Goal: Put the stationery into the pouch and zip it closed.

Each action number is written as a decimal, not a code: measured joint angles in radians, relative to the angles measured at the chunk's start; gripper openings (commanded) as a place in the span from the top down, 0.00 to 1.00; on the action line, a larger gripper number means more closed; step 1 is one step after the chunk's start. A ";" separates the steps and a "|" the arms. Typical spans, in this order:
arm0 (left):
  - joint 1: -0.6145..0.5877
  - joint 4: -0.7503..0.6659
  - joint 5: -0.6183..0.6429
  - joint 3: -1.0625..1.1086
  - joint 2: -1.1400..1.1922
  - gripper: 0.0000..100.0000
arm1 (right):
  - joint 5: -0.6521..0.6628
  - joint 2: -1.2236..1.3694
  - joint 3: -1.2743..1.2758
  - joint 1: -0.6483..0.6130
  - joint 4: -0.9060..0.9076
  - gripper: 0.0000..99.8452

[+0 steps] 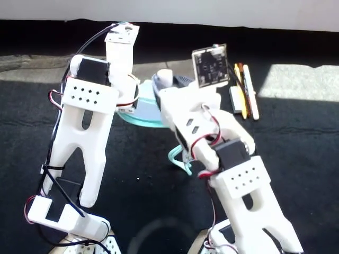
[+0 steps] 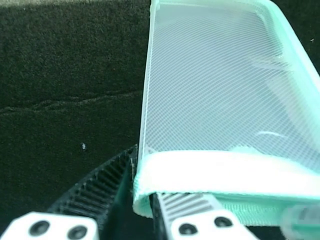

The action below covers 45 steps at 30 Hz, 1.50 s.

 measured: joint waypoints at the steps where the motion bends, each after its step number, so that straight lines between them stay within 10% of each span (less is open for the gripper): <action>1: 0.002 0.000 0.003 0.000 0.000 0.99 | 0.000 0.023 0.000 0.015 -0.023 0.99; 11: 0.037 0.011 0.005 -0.049 0.009 0.99 | 0.000 0.186 0.000 0.054 -0.137 0.99; 23: 0.008 0.006 0.005 -0.040 0.009 0.99 | 0.000 -0.101 -0.068 0.032 0.143 0.99; 45: 0.008 0.005 0.003 0.021 -0.017 0.99 | 0.204 0.207 0.364 0.614 0.359 0.99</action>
